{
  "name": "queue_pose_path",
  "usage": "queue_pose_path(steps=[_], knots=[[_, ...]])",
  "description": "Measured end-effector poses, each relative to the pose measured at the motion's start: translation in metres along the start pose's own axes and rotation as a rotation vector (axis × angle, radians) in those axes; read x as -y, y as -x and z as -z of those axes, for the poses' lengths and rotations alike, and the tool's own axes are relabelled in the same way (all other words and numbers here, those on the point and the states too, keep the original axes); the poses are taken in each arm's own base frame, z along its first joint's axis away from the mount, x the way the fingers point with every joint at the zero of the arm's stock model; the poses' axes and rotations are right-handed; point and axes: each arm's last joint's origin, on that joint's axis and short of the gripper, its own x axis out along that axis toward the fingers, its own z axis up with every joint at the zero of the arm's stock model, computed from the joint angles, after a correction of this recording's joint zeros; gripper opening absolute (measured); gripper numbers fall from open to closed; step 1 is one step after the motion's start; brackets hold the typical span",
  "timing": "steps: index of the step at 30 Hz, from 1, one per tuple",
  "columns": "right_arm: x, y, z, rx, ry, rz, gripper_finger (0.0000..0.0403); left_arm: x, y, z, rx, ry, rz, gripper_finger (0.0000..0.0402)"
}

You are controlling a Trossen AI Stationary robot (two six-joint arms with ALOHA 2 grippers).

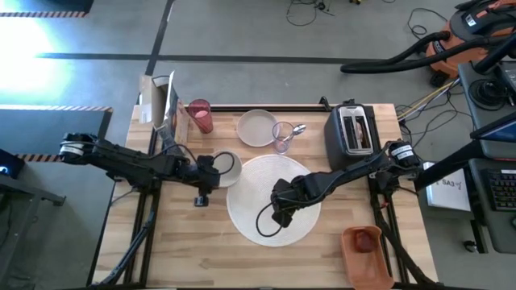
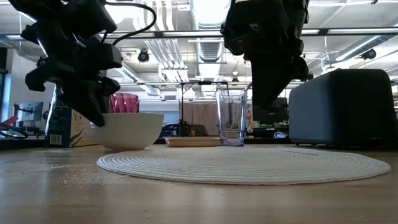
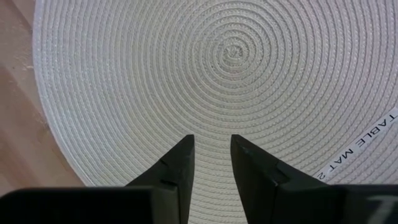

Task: Arrange a breakfast setting
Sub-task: Put the white bowl on the white tablemat

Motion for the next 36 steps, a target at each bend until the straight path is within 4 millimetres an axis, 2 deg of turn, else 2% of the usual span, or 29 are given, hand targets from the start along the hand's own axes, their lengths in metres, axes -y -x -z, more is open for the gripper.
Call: queue_pose_path(steps=[7, 15, 22, 27, 31, 36], knots=[[0.000, 0.000, 0.000, 0.002, -0.001, -0.002, 0.0089, 0.000, 0.000, 0.000, -0.002, 0.001, 0.006, 0.0007], [0.000, 0.000, 0.000, 0.001, 0.000, -0.002, 0.0093, 0.000, 0.002, -0.002, 0.005, 0.003, 0.028, 0.0002], [0.000, 0.000, 0.000, 0.000, 0.029, -0.001, 0.0084, 0.002, 0.019, -0.033, 0.093, -0.018, 0.146, 0.0001], [-0.001, 0.000, 0.001, -0.005, 0.132, -0.004, 0.0086, 0.004, 0.024, -0.061, 0.139, -0.042, 0.232, 0.0000], [-0.003, 0.000, 0.005, -0.013, 0.228, -0.003, 0.0084, 0.009, 0.014, -0.082, 0.131, -0.104, 0.243, 0.0000], [-0.008, 0.001, 0.011, -0.015, 0.347, -0.010, 0.0075, 0.021, -0.012, -0.096, 0.071, -0.212, 0.264, 0.0000]])
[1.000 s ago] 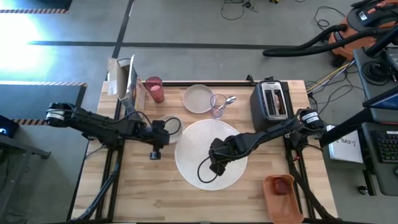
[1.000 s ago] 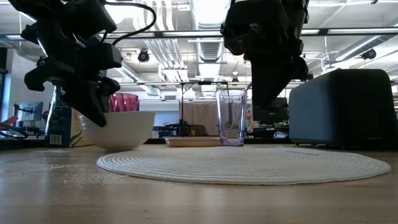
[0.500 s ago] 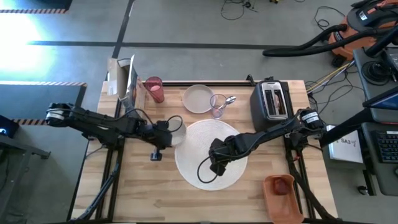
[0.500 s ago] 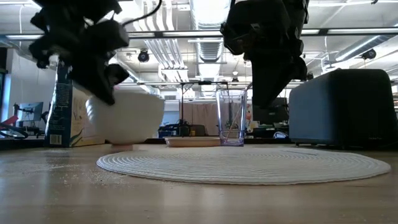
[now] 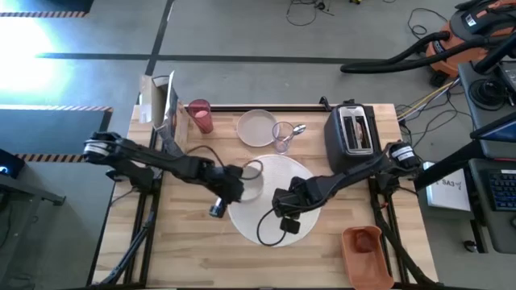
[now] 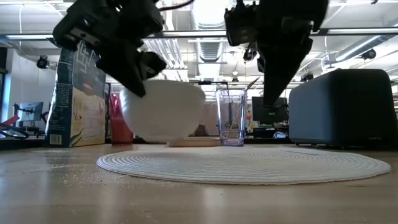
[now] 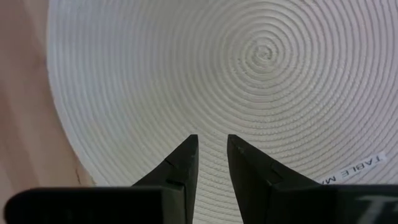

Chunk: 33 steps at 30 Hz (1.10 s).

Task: Arrange a breakfast setting
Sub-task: Put the white bowl on the white tablemat

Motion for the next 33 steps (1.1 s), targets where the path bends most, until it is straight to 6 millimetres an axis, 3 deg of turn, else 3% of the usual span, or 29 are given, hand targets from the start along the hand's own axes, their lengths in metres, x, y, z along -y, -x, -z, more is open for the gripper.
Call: queue_pose_path(steps=[6, 11, 18, 33], knots=[[-0.008, 0.001, 0.005, 0.000, 0.141, -0.006, 0.0074, 0.003, -0.013, -0.017, 0.038, -0.114, 0.166, 0.0000], [-0.011, 0.001, 0.007, 0.001, 0.256, -0.009, 0.0073, 0.005, -0.021, -0.019, 0.041, -0.165, 0.226, 0.0000], [-0.011, 0.001, 0.007, 0.004, 0.275, -0.009, 0.0070, 0.007, -0.035, -0.016, 0.017, -0.161, 0.256, 0.0000], [-0.010, 0.001, 0.004, 0.051, 0.319, 0.057, 0.0070, 0.013, -0.036, -0.017, 0.000, -0.014, 0.294, 0.0022]])
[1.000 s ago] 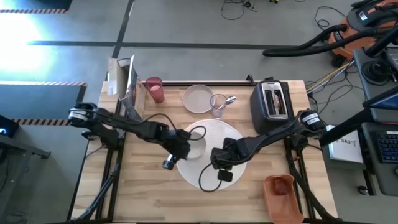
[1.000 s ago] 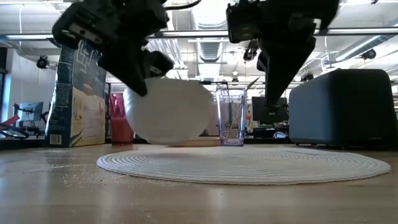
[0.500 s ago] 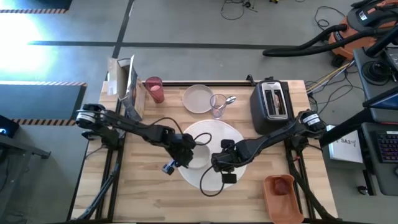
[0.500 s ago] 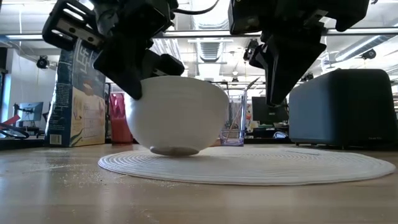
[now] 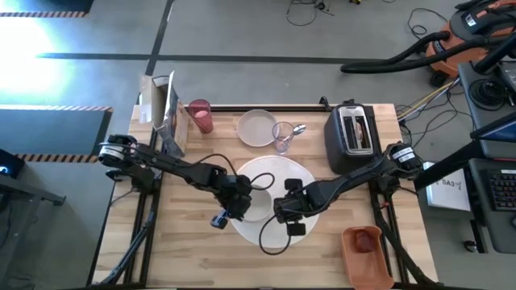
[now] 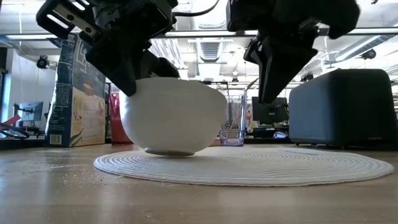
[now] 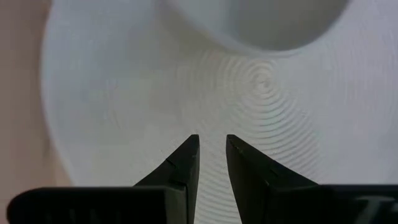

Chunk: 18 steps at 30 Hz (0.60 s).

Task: Arrange a breakfast setting
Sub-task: Put the white bowl on the white tablemat, then put the brown plate on the tablemat to the right of the white bowl

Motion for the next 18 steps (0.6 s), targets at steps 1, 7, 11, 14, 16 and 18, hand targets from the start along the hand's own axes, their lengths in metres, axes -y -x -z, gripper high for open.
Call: queue_pose_path(steps=[1, 7, 11, 14, 16, 18], knots=[[0.000, 0.000, 0.000, 0.004, 0.002, 0.015, 0.0070, 0.000, 0.000, 0.000, 0.000, 0.000, 0.001, 0.0025], [0.000, 0.013, -0.013, 0.062, 0.040, 0.014, 0.0070, 0.000, 0.000, 0.001, -0.008, 0.013, 0.002, 0.0047], [-0.001, 0.027, -0.024, 0.106, 0.034, 0.003, 0.0070, 0.001, 0.000, 0.004, -0.035, 0.025, 0.010, 0.0076], [-0.002, 0.035, -0.030, 0.135, 0.033, -0.004, 0.0070, 0.002, 0.001, 0.005, -0.048, 0.033, 0.048, 0.0104], [-0.002, 0.039, -0.033, 0.146, 0.040, -0.006, 0.0070, 0.003, 0.002, 0.006, -0.055, 0.024, 0.060, 0.0122], [-0.002, 0.041, -0.035, 0.156, 0.038, -0.008, 0.0070, 0.004, 0.005, 0.006, -0.048, -0.006, 0.060, 0.0136]])
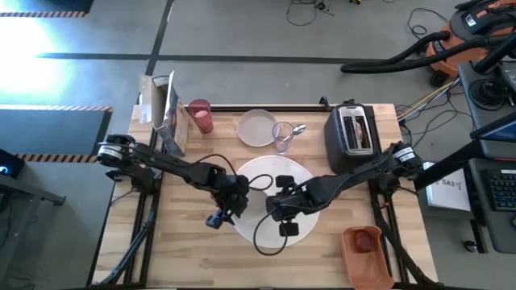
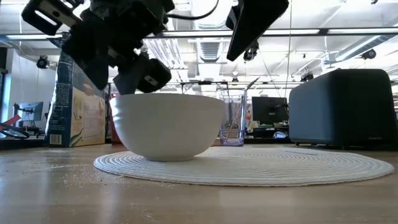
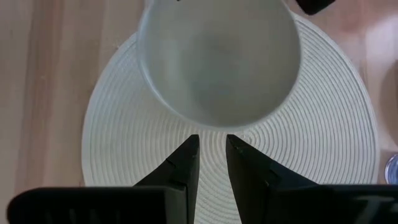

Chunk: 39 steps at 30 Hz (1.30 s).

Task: Arrange a breakfast setting
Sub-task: Put the brown plate on the tablemat to the right of the white bowl

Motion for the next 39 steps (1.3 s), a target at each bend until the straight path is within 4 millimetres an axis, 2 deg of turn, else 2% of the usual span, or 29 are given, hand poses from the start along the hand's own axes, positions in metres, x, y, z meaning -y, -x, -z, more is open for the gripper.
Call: queue_pose_path(steps=[5, 10, 18, 24, 29, 34, 39], knots=[[0.000, 0.001, -0.001, 0.000, -0.006, -0.001, 0.0070, 0.007, 0.017, -0.003, 0.035, -0.063, -0.021, 0.0147], [0.001, 0.001, 0.002, -0.031, -0.024, 0.006, 0.0070, 0.013, 0.034, -0.003, 0.026, -0.073, -0.123, 0.0140], [0.001, 0.001, 0.006, -0.065, -0.174, 0.017, 0.0070, 0.012, 0.059, 0.009, -0.013, -0.053, -0.242, 0.0132], [0.003, 0.001, 0.005, -0.064, -0.184, 0.019, 0.0070, -0.013, 0.085, 0.017, 0.042, -0.081, -0.343, 0.0132], [0.012, -0.001, 0.004, -0.068, -0.200, 0.031, 0.0070, -0.044, 0.100, 0.025, 0.053, -0.092, -0.474, 0.0132], [0.034, -0.003, 0.006, -0.123, -0.232, 0.073, 0.0070, -0.078, 0.103, 0.034, 0.087, -0.041, -0.520, 0.0132], [0.069, -0.003, 0.017, -0.255, -0.276, 0.190, 0.0070, -0.113, 0.099, 0.047, 0.075, -0.054, -0.561, 0.0131]])
